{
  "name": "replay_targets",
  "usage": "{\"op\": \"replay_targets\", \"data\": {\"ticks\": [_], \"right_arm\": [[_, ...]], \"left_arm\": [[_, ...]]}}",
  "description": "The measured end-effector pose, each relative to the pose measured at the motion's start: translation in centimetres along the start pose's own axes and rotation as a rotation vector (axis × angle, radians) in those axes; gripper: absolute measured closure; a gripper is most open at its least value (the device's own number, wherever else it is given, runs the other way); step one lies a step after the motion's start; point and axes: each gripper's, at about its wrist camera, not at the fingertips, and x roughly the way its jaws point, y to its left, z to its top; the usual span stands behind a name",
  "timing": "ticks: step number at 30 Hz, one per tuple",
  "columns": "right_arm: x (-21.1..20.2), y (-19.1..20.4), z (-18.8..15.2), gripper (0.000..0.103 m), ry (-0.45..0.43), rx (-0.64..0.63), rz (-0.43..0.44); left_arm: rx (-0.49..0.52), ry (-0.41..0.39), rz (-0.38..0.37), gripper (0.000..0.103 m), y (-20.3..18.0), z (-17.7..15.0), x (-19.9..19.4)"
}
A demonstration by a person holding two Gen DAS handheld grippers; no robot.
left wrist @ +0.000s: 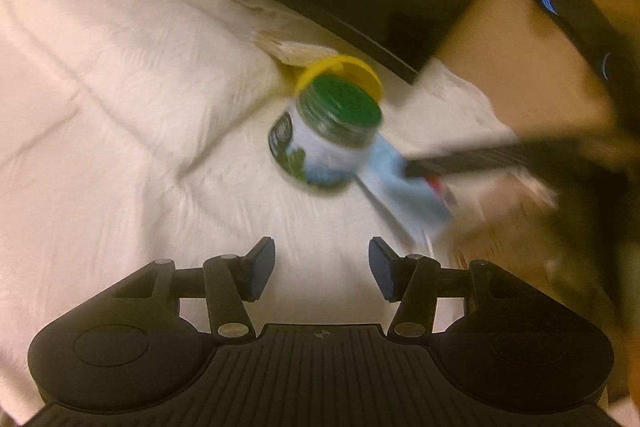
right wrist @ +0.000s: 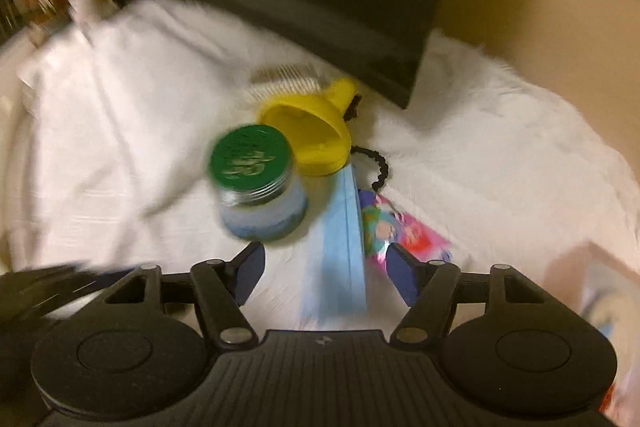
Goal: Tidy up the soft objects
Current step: 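Grasp the pink ribbon bow with the left tool while the right tool grasps the blue face mask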
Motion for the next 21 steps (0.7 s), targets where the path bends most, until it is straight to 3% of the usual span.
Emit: {"op": "replay_targets", "data": {"ticks": [3, 5, 6, 8, 11, 15, 21], "right_arm": [[4.5, 0.3, 0.8, 0.054, 0.099, 0.002, -0.046], [5.8, 0.0, 0.4, 0.090, 0.152, 0.020, -0.025], [5.7, -0.1, 0.1, 0.099, 0.166, 0.023, -0.009], [4.3, -0.6, -0.2, 0.100, 0.156, 0.057, 0.026], [-0.2, -1.2, -0.2, 0.100, 0.066, 0.078, 0.058], [-6.6, -2.5, -0.3, 0.100, -0.043, 0.098, 0.071], [-10.4, -4.3, -1.4, 0.100, -0.112, 0.119, 0.028]], "left_arm": [[0.025, 0.026, -0.051, 0.047, 0.9, -1.6, -0.8], [0.039, 0.042, -0.069, 0.047, 1.3, -2.3, -0.8], [0.048, 0.048, -0.080, 0.047, 1.3, -2.6, -0.7], [0.072, 0.058, -0.110, 0.047, 0.8, -2.7, -0.3], [0.146, 0.073, -0.181, 0.047, -1.2, -2.9, 0.3], [0.364, 0.118, -0.273, 0.047, -6.7, -3.7, 1.7], [0.602, 0.169, -0.244, 0.047, -13.1, -6.4, 4.2]]}}
